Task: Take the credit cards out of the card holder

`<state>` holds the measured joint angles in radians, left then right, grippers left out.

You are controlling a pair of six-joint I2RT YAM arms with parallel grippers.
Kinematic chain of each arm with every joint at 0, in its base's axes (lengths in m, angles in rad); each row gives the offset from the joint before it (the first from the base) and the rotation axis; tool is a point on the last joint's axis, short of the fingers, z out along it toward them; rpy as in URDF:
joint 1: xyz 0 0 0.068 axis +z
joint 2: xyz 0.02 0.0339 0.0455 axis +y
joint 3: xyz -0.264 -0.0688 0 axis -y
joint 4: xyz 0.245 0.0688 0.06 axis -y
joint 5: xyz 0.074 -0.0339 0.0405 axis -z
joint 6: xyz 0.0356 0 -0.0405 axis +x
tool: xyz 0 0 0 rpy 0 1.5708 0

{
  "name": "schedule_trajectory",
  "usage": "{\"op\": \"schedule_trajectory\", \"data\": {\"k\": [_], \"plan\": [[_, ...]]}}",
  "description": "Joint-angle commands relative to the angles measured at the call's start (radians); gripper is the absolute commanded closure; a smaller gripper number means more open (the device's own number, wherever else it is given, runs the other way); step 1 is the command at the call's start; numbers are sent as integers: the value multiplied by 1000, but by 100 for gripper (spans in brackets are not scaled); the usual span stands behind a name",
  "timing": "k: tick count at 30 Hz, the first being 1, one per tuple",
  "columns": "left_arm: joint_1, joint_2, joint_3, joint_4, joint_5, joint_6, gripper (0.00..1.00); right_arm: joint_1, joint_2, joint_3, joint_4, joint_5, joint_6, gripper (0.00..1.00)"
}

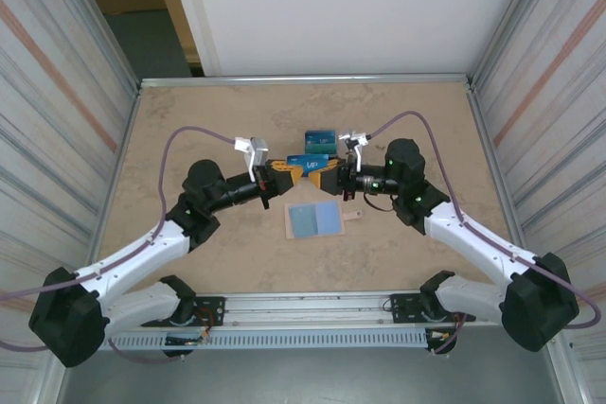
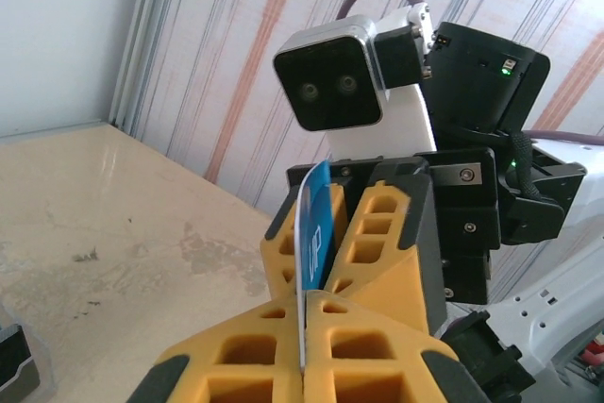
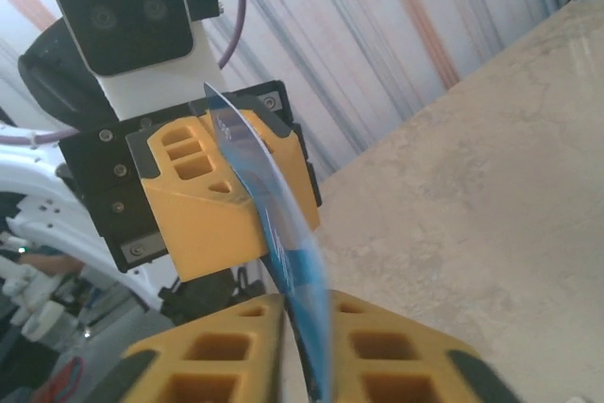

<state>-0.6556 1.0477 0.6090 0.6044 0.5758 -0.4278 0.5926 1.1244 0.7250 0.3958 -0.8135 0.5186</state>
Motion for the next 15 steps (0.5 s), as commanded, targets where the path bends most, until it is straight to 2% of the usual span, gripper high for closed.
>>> {"op": "schedule_trajectory", "data": {"k": [1,6,7,9,12,15], "plan": [[10,9,17,39,19,-20,100,29,0,67,-14,-53,-59,94],[30,-5,21,2,32,-13,100,44,-11,86,-95,-8,-107,100],[36,-7,23,-14,35,-10,97,44,-14,88,-110,1,-117,100],[42,-18,33,-51,49,10,82,43,-18,93,-138,16,-131,100],[51,-44,69,-166,53,83,51,42,-22,108,-201,36,-158,100],[55,-82,131,-337,59,227,35,44,-27,123,-262,43,-188,100]]}}
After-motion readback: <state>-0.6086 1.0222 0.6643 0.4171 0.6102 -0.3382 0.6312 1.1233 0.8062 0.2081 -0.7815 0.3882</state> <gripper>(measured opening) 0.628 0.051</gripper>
